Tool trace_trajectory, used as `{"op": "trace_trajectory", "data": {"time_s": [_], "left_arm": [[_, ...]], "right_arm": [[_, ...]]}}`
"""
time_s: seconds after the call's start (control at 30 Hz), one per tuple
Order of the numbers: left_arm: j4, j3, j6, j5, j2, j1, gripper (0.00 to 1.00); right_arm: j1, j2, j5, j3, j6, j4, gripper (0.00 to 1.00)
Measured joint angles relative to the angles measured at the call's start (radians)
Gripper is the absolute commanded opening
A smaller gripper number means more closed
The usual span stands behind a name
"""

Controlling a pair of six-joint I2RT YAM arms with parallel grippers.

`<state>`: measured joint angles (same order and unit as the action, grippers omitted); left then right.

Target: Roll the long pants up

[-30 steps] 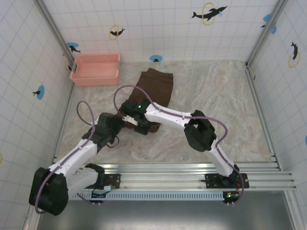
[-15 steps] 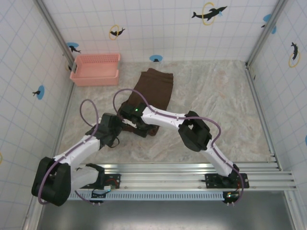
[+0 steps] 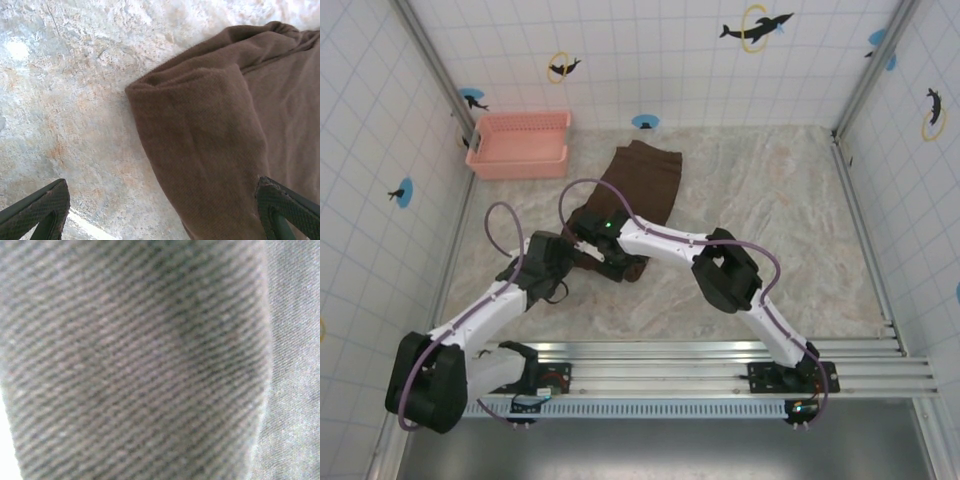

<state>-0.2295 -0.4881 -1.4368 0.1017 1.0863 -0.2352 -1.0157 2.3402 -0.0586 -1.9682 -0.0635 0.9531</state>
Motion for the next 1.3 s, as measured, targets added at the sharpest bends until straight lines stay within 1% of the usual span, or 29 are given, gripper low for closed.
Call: {"op": "trace_trajectory", "data": {"time_s": [0.2,0.37,0.5,0.7,0.83,0.93,0.97,1.07,1.1,1.13,1.17,1.2,1.3], "left_arm": [[0.004,0.000,-0.001,-0.009,-0.007,0.000,0.98],[0.075,0.031,-0.004,-0.030,-0.009,-0.002,0.97],[0.212,0.097,-0.020,-0.048,-0.009,-0.002,0.97],[0.398,0.178,-0.053,-0.039,0.008,-0.001,0.98],[0.566,0.215,-0.060,-0.039,0.090,-0.002,0.97],[0.737,0.225,-0.066,-0.063,0.197,-0.003,0.94],[0.796,0.225,-0.071,-0.061,0.246,-0.006,0.90],[0.989,0.223,-0.091,-0.048,0.392,-0.001,0.64],[1.040,0.224,-0.097,-0.048,0.433,0.000,0.54],[1.099,0.224,-0.101,-0.051,0.480,-0.001,0.38],[1.140,0.224,-0.105,-0.058,0.521,-0.001,0.11],[1.175,0.224,-0.108,-0.063,0.559,0.000,0.00],[1.286,0.225,-0.130,-0.095,0.652,0.000,0.00]], "right_arm": [[0.001,-0.004,0.003,0.013,0.000,-0.022,0.00],[0.006,-0.035,0.008,0.077,-0.001,-0.077,0.00],[0.010,-0.062,0.021,0.132,-0.008,-0.130,0.00],[0.011,-0.075,0.029,0.157,0.000,-0.154,0.00],[0.013,-0.096,0.035,0.198,-0.018,-0.185,0.00],[0.025,-0.103,0.032,0.210,-0.048,-0.186,0.00],[0.029,-0.108,0.037,0.215,-0.040,-0.187,0.00],[0.013,-0.117,0.043,0.233,-0.009,-0.182,0.00],[0.006,-0.120,0.043,0.237,-0.002,-0.182,0.00],[-0.003,-0.121,0.049,0.239,0.006,-0.183,0.00],[-0.012,-0.122,0.048,0.245,0.012,-0.185,0.00],[-0.018,-0.122,0.045,0.247,0.011,-0.185,0.00],[-0.021,-0.122,0.043,0.248,0.011,-0.184,0.00]]}}
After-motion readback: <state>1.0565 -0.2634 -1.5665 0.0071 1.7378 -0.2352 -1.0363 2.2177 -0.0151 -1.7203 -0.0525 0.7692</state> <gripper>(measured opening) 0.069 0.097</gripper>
